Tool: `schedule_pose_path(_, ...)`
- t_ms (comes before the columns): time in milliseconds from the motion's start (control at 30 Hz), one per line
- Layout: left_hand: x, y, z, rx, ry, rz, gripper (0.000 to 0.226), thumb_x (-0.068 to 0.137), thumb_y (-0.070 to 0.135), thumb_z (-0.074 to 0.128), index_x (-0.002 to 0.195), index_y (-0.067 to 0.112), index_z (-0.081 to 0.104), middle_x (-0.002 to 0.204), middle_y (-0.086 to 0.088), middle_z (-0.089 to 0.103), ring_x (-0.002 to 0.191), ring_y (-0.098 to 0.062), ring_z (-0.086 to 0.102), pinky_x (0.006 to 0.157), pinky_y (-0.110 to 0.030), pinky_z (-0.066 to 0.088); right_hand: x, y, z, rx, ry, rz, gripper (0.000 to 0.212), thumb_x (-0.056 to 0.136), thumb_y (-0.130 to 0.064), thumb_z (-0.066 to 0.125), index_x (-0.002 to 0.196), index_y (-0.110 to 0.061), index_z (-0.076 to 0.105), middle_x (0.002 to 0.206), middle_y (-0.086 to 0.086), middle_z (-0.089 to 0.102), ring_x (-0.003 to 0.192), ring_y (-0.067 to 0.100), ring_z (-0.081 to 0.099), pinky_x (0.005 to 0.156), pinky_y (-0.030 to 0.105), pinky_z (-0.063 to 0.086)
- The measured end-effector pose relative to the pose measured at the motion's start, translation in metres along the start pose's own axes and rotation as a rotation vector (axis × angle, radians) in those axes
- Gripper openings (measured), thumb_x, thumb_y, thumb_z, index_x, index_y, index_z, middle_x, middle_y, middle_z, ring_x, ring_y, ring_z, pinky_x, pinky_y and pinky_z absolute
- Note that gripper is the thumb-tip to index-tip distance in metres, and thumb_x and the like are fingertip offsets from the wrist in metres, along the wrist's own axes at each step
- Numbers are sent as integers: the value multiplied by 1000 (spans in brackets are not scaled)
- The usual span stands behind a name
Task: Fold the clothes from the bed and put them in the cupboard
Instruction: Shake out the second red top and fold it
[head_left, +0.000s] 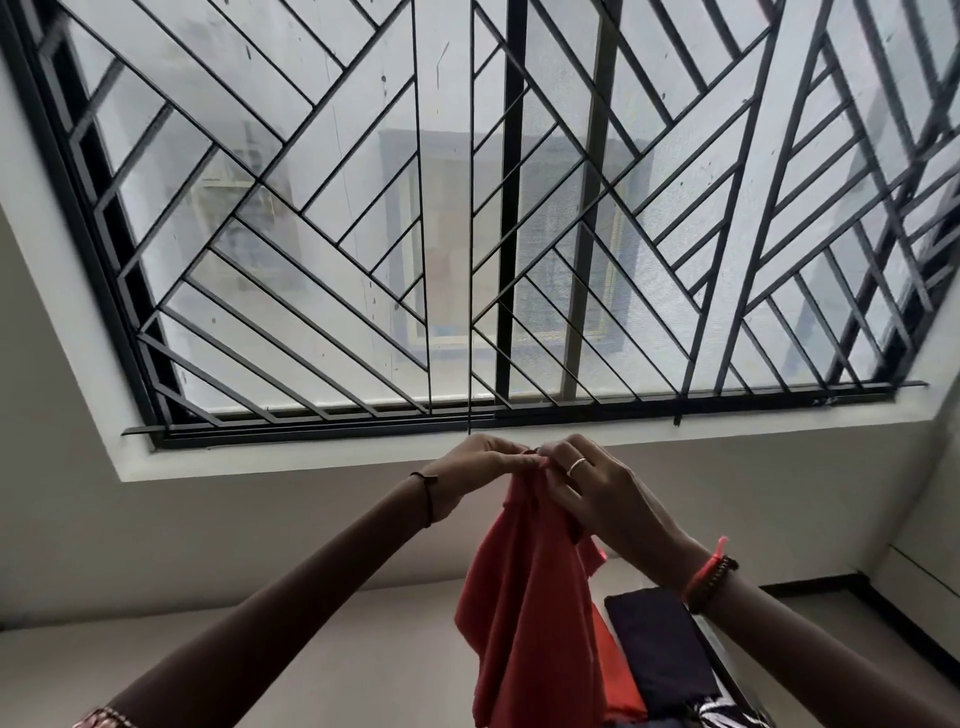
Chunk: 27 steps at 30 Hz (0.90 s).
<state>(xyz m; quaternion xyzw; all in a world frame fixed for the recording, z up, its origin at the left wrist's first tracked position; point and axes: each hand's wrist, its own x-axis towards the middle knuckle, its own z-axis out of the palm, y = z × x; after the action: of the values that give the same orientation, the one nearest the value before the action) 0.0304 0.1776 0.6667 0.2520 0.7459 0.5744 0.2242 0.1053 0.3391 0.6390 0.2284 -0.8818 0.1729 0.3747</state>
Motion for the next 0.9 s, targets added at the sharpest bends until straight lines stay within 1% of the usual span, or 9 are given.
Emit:
schedule_pose_path(133,-3,-1,-3,20,-37,-22,29,90,17,60,116,5,66,107,5,66,81,19,56,72,-2,39,1,1,1,-65,-34,15,27,91,-22,50,102,-4,66,88,6,60,79,20,63,69,31,54)
schedule_pose_path(233,-4,-7,-7,5,-78,-63,30,87,25,62,115,14,67,120,9,64,116,2,50,95,-25,35,2,2,1,-23,-60,49,32,89,-26,50,100,-4,69,85,7,64,78,21,66,71,28,51)
schedule_pose_path(300,-3,-13,-7,-58,-100,-77,32,85,28,65,115,17,68,122,11,64,124,-3,46,105,-36,30,3,5,0,29,-76,120,37,89,-32,49,101,-5,71,86,6,67,78,21,67,71,28,51)
schedule_pose_path(367,-4,-17,-5,-111,-84,-82,30,83,28,67,110,16,71,119,10,66,124,-6,48,108,-39,30,4,8,0,73,-109,142,36,88,-31,52,103,-5,71,88,7,68,79,19,68,73,28,51)
schedule_pose_path(467,-2,-23,1,-189,-37,-91,17,85,22,65,99,15,73,108,6,70,116,-8,54,105,-36,34,3,10,1,107,-153,129,28,86,-22,58,102,-4,72,89,7,69,79,17,68,74,25,51)
schedule_pose_path(567,-2,-29,9,-221,-26,-85,14,88,20,62,95,14,72,96,4,70,101,-6,58,93,-26,41,0,11,1,107,-178,111,31,88,-26,54,100,-5,73,86,7,68,77,17,67,73,21,49)
schedule_pose_path(700,-3,-34,7,-169,-95,-38,27,89,25,61,108,9,70,110,4,69,107,-5,59,94,-23,41,-3,15,1,144,-190,150,25,85,-20,58,98,-6,74,84,5,70,77,12,66,73,14,47)
schedule_pose_path(800,0,-38,5,41,-55,84,27,83,23,69,104,6,72,126,2,61,117,-5,53,102,-22,38,-3,15,-2,212,-202,181,22,82,-16,63,96,-3,74,83,7,72,77,1,61,72,0,39)
schedule_pose_path(900,4,-43,4,339,69,252,21,77,17,76,94,4,73,129,-1,55,118,-5,48,99,-9,33,-2,12,-3,228,-249,171,25,82,-17,60,96,-1,74,84,10,72,77,2,61,70,0,38)
